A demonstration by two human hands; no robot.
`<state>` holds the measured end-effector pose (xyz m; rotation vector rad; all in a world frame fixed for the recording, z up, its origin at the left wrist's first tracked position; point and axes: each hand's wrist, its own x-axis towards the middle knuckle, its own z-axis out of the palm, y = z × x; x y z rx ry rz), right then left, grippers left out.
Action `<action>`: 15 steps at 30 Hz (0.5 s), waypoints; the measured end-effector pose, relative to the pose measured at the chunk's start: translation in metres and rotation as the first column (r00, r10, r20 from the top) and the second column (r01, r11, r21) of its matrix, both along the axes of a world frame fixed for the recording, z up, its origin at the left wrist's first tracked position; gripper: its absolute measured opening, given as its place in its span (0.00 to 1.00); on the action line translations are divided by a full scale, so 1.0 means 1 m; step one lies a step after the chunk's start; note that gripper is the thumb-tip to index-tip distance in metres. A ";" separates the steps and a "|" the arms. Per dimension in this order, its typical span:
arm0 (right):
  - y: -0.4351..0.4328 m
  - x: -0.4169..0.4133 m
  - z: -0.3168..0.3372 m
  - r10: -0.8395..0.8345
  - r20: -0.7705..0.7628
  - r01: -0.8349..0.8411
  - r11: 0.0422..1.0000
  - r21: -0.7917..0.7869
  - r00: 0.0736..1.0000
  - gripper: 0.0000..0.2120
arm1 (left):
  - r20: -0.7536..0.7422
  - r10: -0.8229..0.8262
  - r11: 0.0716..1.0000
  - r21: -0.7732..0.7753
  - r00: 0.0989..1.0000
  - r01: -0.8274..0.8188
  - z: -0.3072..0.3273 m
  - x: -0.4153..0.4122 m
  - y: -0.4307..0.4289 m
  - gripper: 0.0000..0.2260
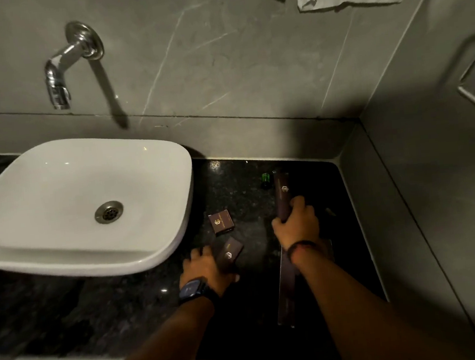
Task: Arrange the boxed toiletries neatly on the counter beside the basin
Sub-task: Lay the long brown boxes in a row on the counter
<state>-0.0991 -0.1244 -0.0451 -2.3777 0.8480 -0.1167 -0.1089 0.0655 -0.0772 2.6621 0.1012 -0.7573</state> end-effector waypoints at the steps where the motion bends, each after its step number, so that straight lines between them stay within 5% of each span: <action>1: 0.011 -0.009 0.000 0.019 -0.019 -0.019 1.000 0.006 1.000 0.24 | -0.028 0.013 1.000 0.025 1.000 -0.012 -0.001 -0.011 0.007 0.44; 9: 0.077 -0.082 -0.022 0.180 -0.212 -0.171 0.983 0.062 0.960 0.29 | 0.011 0.097 0.995 0.016 0.995 -0.097 -0.002 -0.058 0.027 0.24; 15: 0.105 -0.104 -0.038 0.238 -0.274 -0.232 0.971 0.054 0.932 0.30 | -0.006 0.221 0.974 -0.043 0.975 -0.221 -0.001 -0.069 0.032 0.27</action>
